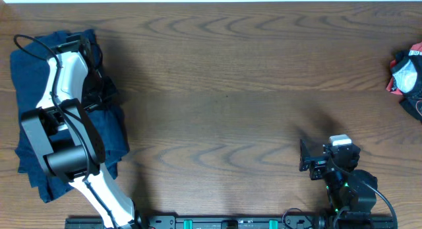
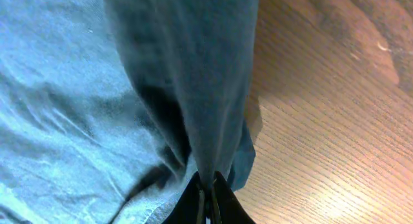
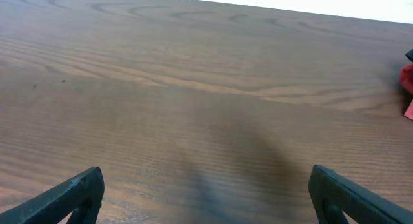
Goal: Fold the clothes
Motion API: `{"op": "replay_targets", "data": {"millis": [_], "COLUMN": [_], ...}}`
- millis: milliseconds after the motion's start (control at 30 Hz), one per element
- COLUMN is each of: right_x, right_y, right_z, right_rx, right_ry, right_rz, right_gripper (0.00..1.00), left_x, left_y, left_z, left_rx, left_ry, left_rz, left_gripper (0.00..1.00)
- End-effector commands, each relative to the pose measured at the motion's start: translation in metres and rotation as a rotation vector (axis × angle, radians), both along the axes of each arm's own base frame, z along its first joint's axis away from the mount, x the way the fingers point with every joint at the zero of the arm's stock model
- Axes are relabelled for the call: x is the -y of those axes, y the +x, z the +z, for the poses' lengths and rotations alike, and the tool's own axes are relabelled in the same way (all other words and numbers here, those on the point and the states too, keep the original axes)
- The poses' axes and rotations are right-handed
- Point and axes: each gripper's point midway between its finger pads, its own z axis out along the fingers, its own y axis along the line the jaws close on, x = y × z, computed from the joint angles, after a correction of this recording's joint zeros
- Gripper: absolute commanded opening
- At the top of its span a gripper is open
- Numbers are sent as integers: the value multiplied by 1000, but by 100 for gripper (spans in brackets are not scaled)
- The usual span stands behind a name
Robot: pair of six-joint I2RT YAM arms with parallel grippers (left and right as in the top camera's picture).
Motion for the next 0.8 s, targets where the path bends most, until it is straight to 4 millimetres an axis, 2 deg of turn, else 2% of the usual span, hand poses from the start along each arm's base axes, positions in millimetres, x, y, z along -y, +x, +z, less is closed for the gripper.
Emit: {"op": "replay_targets", "data": {"millis": [0,233,533,633,767], "right_x": [2,2,2,2,2], "right_y": [0,0,0,0,0], "right_z": [-1,-1,-1,-1,-1], "right_rx": [0,0,0,0,0], "right_ry": [9,9,9,9,9], "right_rz": [-14,-14,-14,-14,-14], "right_gripper": [99,99,99,99,99], "left_x": [11,50,112,114,107], "left_y": [7,16,3,-3,-9], "left_z": [28,101,189,200,185], "left_rx": [65,275,547,572,499], "left_ry": [30,63,72,91,89], "left_rz": [-12,-99,-263,-272,-236], "left_gripper": [6,6,6,6,6]}}
